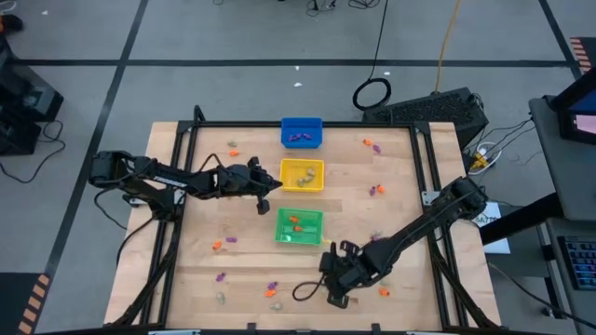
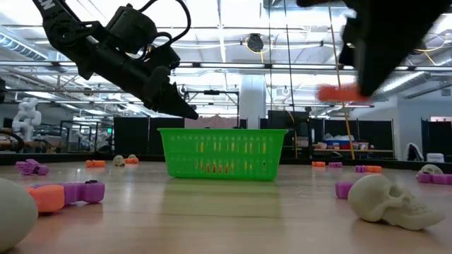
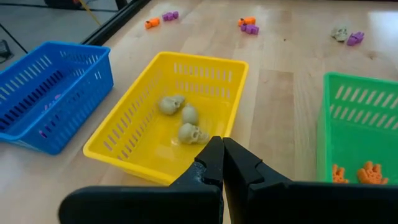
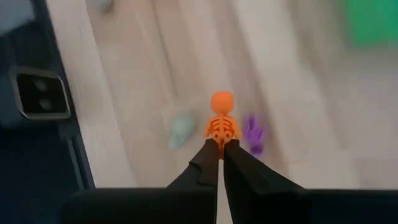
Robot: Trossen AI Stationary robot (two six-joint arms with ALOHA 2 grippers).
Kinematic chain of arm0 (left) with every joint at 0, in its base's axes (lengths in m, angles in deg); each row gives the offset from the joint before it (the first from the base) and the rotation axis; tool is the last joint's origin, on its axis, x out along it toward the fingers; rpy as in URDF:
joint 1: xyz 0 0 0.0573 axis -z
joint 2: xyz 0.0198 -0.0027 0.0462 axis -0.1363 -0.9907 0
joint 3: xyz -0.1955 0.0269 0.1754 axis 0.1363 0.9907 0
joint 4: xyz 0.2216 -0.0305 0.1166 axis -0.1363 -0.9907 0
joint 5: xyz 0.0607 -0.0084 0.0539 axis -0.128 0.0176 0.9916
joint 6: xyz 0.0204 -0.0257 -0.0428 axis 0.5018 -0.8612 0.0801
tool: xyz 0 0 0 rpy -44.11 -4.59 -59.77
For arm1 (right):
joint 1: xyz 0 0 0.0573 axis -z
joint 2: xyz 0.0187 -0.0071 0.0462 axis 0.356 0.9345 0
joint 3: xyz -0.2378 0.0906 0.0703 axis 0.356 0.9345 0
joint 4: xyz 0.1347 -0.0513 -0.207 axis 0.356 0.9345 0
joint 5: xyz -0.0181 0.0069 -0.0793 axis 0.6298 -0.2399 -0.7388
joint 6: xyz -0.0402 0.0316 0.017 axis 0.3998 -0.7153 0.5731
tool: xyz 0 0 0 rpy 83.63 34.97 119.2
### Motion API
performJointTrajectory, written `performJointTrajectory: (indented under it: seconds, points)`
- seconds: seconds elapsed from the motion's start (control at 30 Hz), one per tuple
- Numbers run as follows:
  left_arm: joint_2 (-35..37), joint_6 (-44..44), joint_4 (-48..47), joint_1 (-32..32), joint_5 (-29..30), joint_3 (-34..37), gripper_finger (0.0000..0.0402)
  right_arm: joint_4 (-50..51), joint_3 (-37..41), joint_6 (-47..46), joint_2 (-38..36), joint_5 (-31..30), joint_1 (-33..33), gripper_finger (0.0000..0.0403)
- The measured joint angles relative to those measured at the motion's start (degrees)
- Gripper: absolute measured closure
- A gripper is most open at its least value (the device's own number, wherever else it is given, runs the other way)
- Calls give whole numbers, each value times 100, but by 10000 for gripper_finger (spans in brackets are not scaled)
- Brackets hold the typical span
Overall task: Sort Halloween decoration
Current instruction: Put the orange skeleton toy into the green bin, then put the purple skeleton toy into the blue bin
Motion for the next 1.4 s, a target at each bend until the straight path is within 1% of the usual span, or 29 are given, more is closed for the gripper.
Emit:
performJointTrajectory:
  seconds: [0.07, 0.17, 0.37, 0.43, 0.57, 0.73, 0.97, 1.23, 1.4]
  points:
    - [0, 0, 13, 0, 0, 0, 400, 58, -6, 157, -91, -132, 192, 401]
    - [0, -1, 14, -2, 0, 0, 400, 156, -6, 668, -113, -258, 650, 401]
    - [0, -4, 3, -2, 0, 0, 400, 9, -3, 1771, -83, -274, 1652, 401]
    - [0, -7, -40, 9, 0, 0, 400, -93, -3, 2086, -65, -251, 1931, 401]
    - [0, -11, -156, 76, -10, 0, 400, -406, -6, 2607, 24, 98, 2316, 401]
    - [0, -58, -204, 165, -21, 0, 400, -634, -3, 2943, 283, 489, 2441, 401]
    - [0, -149, -230, 352, -4, 0, 400, -674, 3, 2989, 505, 516, 2487, 395]
    - [0, -149, -373, 523, 151, 0, 400, -679, 1, 2992, 503, 486, 2602, 360]
    - [60, -153, -542, 736, 398, -2, 400, -696, 1, 3132, 503, 473, 2607, 321]
